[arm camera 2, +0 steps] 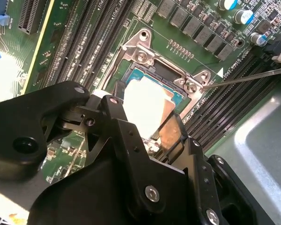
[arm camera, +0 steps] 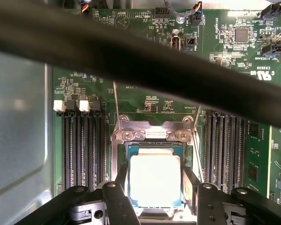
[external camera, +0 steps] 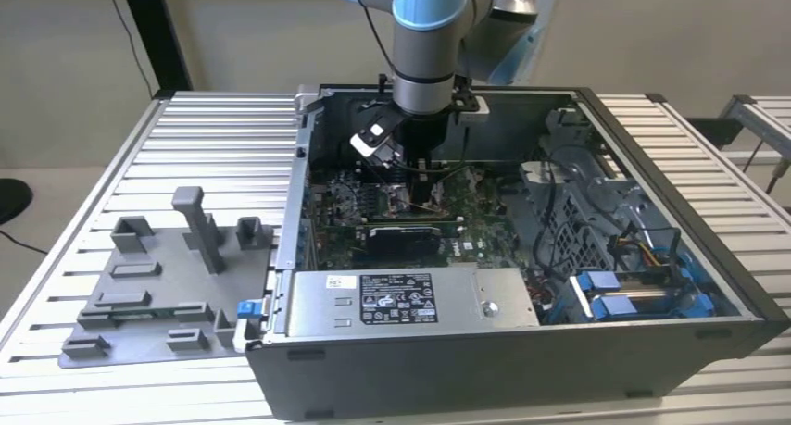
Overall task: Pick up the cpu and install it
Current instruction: 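Pick up the cpu and move it towards the insertion slot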
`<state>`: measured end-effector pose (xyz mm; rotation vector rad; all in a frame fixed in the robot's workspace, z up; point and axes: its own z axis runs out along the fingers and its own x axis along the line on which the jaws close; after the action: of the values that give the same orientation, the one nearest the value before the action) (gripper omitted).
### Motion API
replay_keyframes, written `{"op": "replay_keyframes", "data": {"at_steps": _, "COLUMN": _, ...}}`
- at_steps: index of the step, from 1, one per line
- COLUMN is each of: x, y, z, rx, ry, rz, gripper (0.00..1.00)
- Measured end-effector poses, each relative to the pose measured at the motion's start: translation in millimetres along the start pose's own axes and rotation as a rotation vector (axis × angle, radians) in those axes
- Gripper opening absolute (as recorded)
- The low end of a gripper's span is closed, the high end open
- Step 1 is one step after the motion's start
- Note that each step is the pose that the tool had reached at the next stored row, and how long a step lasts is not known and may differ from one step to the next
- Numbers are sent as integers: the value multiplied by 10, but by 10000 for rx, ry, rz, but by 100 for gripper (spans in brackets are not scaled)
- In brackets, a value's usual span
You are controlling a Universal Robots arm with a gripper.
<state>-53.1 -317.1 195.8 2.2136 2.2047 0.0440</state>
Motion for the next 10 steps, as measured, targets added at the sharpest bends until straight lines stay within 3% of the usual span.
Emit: {"op": "replay_keyframes", "data": {"at_steps": 10, "x": 1, "y": 1, "z": 2, "rx": -3, "ry": 3, "rz": 17, "gripper": 0}}
